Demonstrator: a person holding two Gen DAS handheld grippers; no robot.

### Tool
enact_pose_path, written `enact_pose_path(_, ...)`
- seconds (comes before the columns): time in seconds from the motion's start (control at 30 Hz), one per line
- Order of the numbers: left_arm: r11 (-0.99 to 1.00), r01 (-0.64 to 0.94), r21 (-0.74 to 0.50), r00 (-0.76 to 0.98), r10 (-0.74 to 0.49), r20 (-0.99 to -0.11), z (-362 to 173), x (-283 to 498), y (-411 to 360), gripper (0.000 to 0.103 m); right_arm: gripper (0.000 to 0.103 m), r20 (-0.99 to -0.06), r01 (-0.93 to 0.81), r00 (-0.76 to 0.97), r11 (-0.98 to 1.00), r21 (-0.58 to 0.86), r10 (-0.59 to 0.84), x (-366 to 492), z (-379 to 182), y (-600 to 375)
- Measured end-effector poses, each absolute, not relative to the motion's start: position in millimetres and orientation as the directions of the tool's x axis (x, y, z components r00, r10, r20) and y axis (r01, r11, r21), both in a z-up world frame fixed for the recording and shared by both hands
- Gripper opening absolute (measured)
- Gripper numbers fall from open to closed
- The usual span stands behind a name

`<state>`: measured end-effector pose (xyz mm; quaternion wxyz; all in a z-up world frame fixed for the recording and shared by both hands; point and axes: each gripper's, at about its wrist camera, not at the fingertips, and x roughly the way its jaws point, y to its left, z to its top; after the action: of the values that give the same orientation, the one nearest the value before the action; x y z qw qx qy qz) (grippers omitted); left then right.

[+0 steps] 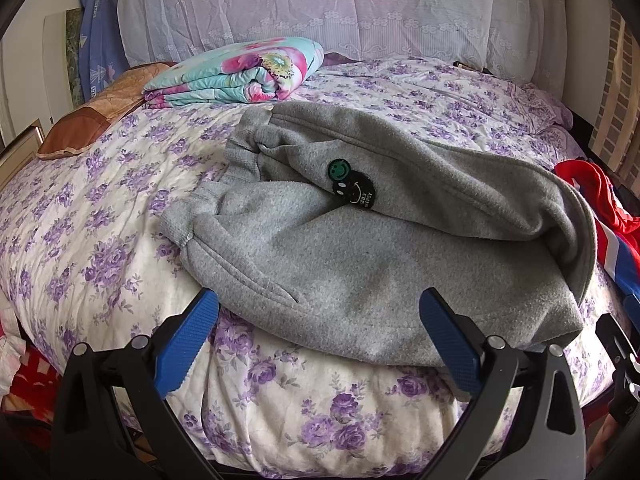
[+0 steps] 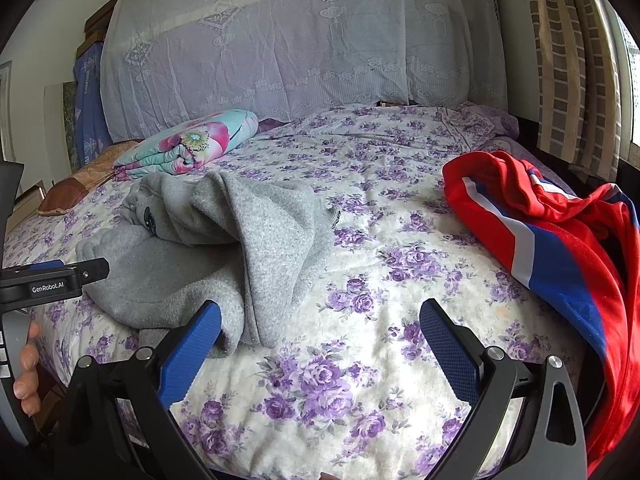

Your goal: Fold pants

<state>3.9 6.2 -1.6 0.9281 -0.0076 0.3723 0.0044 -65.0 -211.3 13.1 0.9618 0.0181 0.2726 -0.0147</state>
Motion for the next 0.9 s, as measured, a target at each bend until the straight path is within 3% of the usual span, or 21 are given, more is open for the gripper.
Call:
enact_pose_path(0.6, 1.0, -0.013, 0.011, 0.737, 0.017, -0.675, -2, 1, 10, 0.098, 0.1, -0.515, 0.023, 0.857, 0.999, 0.025, -0.007, -71, 14, -210)
enact_pose_path(0.77, 0.993, 0.106, 0.054, 0.787, -0.05, -0.615, 33, 31, 35, 0.098, 0.1, -0.516, 0.029, 0.856, 1.0, 0.004, -0.023, -72, 16, -210)
enact_pose_path(0.9, 0.974, 0.221, 0.046, 0.728, -0.133, -0.672, 39, 89, 57, 0.098, 0.1, -0.515, 0.04, 0.856, 0.999, -0.011, -0.04, -68, 17, -212)
